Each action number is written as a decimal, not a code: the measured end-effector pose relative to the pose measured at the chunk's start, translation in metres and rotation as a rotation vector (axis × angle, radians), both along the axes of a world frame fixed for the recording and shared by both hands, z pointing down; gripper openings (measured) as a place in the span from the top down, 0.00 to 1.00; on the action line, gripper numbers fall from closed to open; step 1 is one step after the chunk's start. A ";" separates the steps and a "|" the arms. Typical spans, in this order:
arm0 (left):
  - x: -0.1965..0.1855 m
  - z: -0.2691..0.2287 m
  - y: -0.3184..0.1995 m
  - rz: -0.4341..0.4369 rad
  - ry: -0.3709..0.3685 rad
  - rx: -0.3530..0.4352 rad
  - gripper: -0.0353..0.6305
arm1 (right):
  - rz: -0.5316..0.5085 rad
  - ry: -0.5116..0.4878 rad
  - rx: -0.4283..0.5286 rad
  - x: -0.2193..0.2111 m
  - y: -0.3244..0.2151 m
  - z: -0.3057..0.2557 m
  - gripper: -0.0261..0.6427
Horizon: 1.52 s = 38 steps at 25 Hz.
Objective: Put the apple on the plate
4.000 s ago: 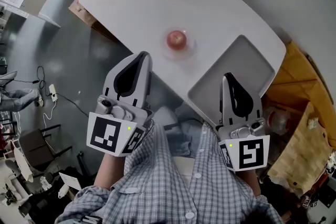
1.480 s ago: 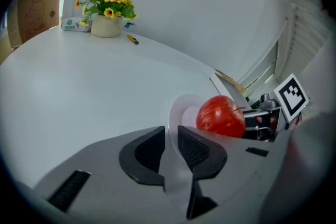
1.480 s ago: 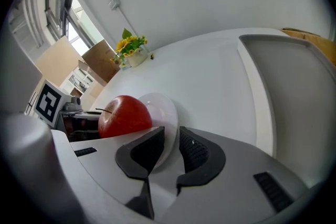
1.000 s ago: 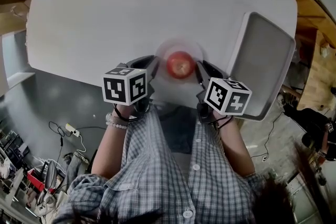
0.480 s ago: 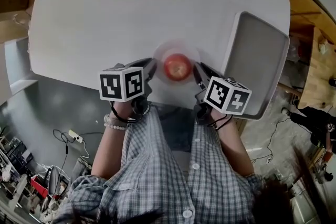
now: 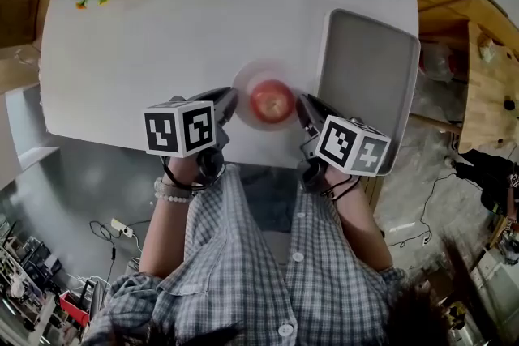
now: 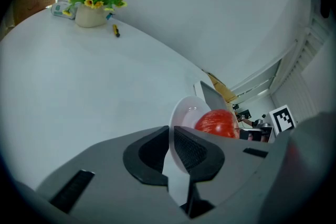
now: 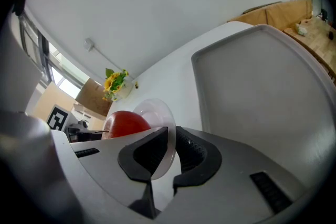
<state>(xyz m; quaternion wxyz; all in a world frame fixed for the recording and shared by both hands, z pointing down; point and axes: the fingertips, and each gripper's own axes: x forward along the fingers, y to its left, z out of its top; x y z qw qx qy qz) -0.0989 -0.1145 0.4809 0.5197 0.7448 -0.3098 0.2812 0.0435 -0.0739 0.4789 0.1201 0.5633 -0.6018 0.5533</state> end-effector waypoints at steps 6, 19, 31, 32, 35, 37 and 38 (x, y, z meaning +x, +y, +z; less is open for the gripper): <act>0.052 -0.013 0.010 0.070 0.019 0.016 0.89 | 0.074 0.017 0.026 0.051 0.018 -0.017 0.87; 0.166 -0.011 0.046 0.234 0.046 -0.007 0.89 | 0.235 0.046 -0.003 0.155 0.074 -0.015 0.87; 0.210 0.015 0.074 0.316 -0.012 -0.051 0.89 | 0.223 0.102 -0.065 0.194 0.104 0.009 0.87; 0.210 0.017 0.074 0.321 -0.021 -0.049 0.89 | 0.217 0.103 -0.069 0.194 0.105 0.011 0.87; 0.209 0.022 0.075 0.335 -0.044 -0.044 0.89 | 0.196 0.115 -0.075 0.193 0.105 0.017 0.87; 0.209 0.024 0.075 0.338 -0.052 -0.041 0.89 | 0.180 0.127 -0.073 0.193 0.105 0.020 0.87; 0.210 0.024 0.076 0.338 -0.055 -0.040 0.89 | 0.170 0.134 -0.072 0.194 0.105 0.021 0.87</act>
